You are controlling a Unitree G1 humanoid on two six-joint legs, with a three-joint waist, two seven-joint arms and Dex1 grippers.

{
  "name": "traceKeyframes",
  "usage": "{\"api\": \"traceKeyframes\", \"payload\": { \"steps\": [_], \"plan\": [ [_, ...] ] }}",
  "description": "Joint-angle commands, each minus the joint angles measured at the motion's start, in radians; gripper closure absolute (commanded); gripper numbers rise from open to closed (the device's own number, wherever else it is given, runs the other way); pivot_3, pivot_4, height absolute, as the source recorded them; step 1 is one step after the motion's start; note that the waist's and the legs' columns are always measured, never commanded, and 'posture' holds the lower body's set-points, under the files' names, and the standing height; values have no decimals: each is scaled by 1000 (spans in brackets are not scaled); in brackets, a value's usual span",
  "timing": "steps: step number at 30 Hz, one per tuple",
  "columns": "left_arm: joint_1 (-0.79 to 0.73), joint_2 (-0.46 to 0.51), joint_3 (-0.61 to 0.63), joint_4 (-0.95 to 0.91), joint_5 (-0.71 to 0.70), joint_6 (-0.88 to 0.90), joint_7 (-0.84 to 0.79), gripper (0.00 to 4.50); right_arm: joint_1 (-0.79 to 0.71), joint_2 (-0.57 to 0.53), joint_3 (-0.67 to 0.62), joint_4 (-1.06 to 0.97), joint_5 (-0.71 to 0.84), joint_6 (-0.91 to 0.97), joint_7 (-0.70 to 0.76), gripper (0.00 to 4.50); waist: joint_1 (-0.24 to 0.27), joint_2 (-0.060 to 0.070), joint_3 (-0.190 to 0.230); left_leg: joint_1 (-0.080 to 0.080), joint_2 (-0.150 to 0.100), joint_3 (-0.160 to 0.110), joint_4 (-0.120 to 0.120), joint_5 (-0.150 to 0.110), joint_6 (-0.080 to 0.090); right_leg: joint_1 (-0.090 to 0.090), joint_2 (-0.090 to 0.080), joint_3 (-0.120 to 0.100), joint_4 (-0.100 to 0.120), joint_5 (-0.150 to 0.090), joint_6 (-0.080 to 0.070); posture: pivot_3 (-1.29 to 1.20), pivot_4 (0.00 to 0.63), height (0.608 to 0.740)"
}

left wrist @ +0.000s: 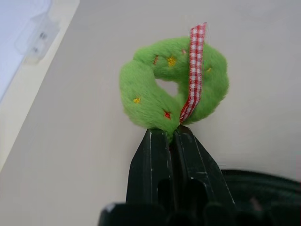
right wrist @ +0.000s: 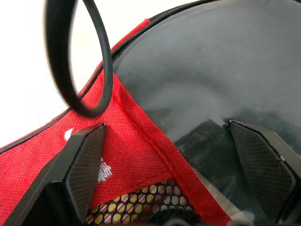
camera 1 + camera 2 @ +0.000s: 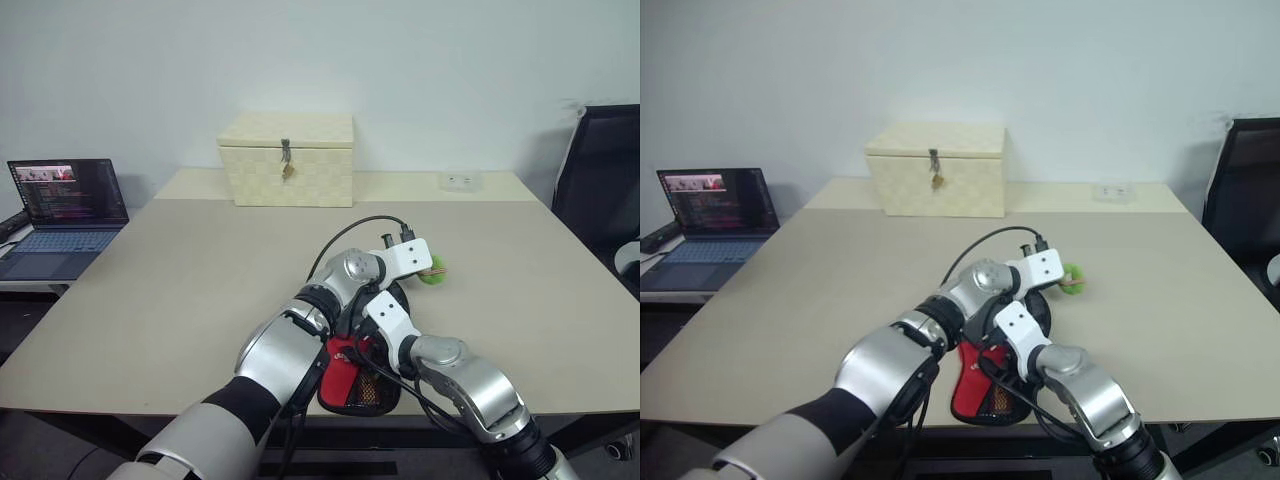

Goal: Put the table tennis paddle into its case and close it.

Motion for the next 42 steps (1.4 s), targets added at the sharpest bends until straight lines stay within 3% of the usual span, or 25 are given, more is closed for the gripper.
{"api": "traceKeyframes", "payload": {
  "steps": [1,5,10,18,23,27,34,42],
  "plan": [
    [-5,-23,32,-38,-52,-39,-101,3779,31,18,50,110,17,62,23,0,-2,0,-1,1,0,0,0,0,0,1,0,0,0,0,0,0,150,740],
    [14,-9,38,-41,-65,-44,-140,2275,3,30,39,142,15,49,28,0,-18,0,-1,13,1,1,-3,0,0,13,1,1,-2,-1,1,0,150,740],
    [27,13,57,-45,-84,-33,-168,576,-30,37,21,167,17,39,39,0,-29,0,-2,15,2,1,-2,0,0,14,3,2,-2,-1,1,0,150,740],
    [-11,119,221,-75,-252,10,-205,576,-100,-45,-102,-4,110,133,127,0,-30,0,-2,13,3,1,-2,0,0,12,4,2,-1,-1,1,0,150,740],
    [31,178,268,-99,-321,46,-320,576,-131,-138,-201,-155,205,226,183,0,-21,0,0,9,3,0,-2,0,0,9,2,1,-2,-1,1,0,150,740],
    [133,249,305,-146,-411,106,-582,576,-130,-348,-278,-209,226,134,285,0,-19,1,1,7,2,-1,-2,0,0,9,0,-1,-4,-1,0,0,150,740],
    [278,305,252,-225,-407,149,-685,576,-166,-551,-245,36,93,-190,345,0,-20,1,2,7,2,-1,-2,0,0,9,0,0,-4,-1,1,0,150,740],
    [333,293,193,-226,-374,138,-610,576,-298,-464,-77,490,-143,-619,332,0,-21,1,2,7,2,0,-2,0,0,9,0,0,-3,0,-1,0,150,740]
  ]
}}
